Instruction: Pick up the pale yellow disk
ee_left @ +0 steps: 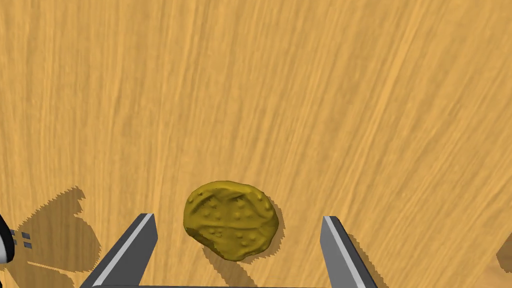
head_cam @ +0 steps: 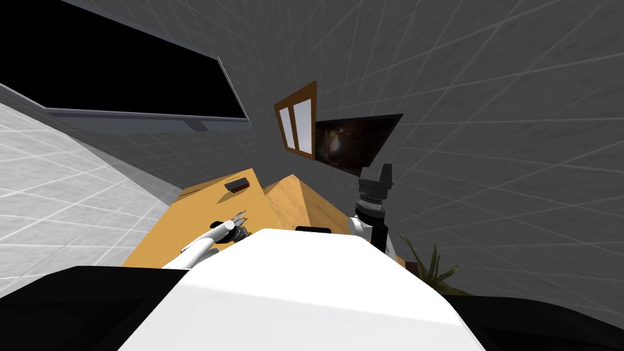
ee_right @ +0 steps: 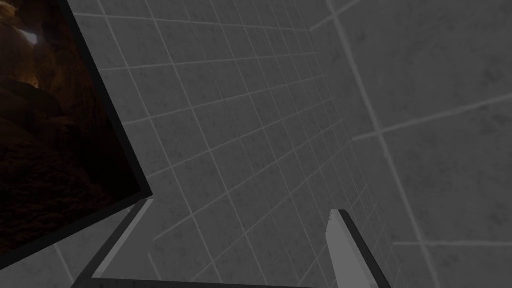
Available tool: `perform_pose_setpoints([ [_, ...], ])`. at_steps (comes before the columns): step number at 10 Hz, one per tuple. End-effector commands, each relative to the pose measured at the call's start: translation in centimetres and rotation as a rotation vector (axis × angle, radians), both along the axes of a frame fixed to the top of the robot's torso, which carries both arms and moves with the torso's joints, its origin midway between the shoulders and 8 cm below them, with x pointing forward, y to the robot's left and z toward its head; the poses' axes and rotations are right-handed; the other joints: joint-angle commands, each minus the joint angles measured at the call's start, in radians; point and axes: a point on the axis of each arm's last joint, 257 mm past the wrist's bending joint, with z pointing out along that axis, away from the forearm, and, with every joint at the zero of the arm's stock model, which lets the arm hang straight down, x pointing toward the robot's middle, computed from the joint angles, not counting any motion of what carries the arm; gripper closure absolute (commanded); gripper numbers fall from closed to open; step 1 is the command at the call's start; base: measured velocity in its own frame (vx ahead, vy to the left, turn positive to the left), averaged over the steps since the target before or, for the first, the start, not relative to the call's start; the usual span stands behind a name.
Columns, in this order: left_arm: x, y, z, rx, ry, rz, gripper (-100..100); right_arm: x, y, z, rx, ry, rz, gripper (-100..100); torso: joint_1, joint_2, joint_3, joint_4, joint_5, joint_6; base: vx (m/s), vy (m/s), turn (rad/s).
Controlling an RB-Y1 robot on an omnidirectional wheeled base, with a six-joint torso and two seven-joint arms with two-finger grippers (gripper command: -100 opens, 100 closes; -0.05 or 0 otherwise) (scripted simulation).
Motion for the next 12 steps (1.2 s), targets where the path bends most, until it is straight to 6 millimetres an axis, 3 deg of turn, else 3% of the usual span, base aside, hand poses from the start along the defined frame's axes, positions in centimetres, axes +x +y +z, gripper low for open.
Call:
perform_pose_setpoints([
  [1, 0.0, 0.0, 0.0, 0.0, 0.0, 0.0, -100, 0.0, 0.0, 0.0, 0.0, 0.0, 0.0, 0, 0.0, 0.0, 0.0, 0.0, 0.0, 0.0, 0.05, 0.024, 0.006],
  [2, -0.1, 0.0, 0.0, -0.002, 0.003, 0.0, 0, 0.0, 0.0, 0.0, 0.0, 0.0, 0.0, 0, -0.001, 0.002, 0.001, 0.0, 0.0, 0.0, 0.008, 0.004, -0.003],
  [3, -0.3, -0.9, -1.2, -0.001, 0.002, 0.0, -100, 0.0, 0.0, 0.0, 0.0, 0.0, 0.0, 0, -0.003, 0.004, 0.002, 0.001, 0.0, 0.0, 0.018, 0.036, 0.009],
  [5, -0.5, -1.9, -2.4, -0.001, 0.002, -0.002, -100, 0.0, 0.0, 0.0, 0.0, 0.0, 0.0, 0, 0.0, 0.004, 0.002, 0.001, 0.0, 0.0, 0.026, 0.06, 0.005],
  [6, -0.4, -1.6, -1.9, -0.002, 0.002, -0.001, -100, 0.0, 0.0, 0.0, 0.0, 0.0, 0.0, 0, 0.001, 0.004, 0.002, 0.001, 0.0, 0.0, 0.008, 0.026, -0.004],
  [7, -0.3, -1.6, -2.0, -0.001, 0.002, -0.001, 100, 0.0, 0.0, 0.0, 0.0, 0.0, 0.0, 0, -0.001, 0.005, 0.003, 0.001, 0.0, 0.0, 0.0, 0.0, 0.0],
  [11, -0.4, -1.7, -2.0, -0.003, 0.002, -0.001, 100, 0.0, 0.0, 0.0, 0.0, 0.0, 0.0, 0, 0.0, 0.005, 0.003, 0.001, 0.0, 0.0, 0.0, 0.0, 0.0],
  [12, -0.4, -1.7, -2.0, -0.003, 0.003, -0.001, 0, 0.0, 0.0, 0.0, 0.0, 0.0, 0.0, 0, 0.0, 0.005, 0.003, 0.001, 0.0, 0.0, 0.0, 0.0, 0.0],
])
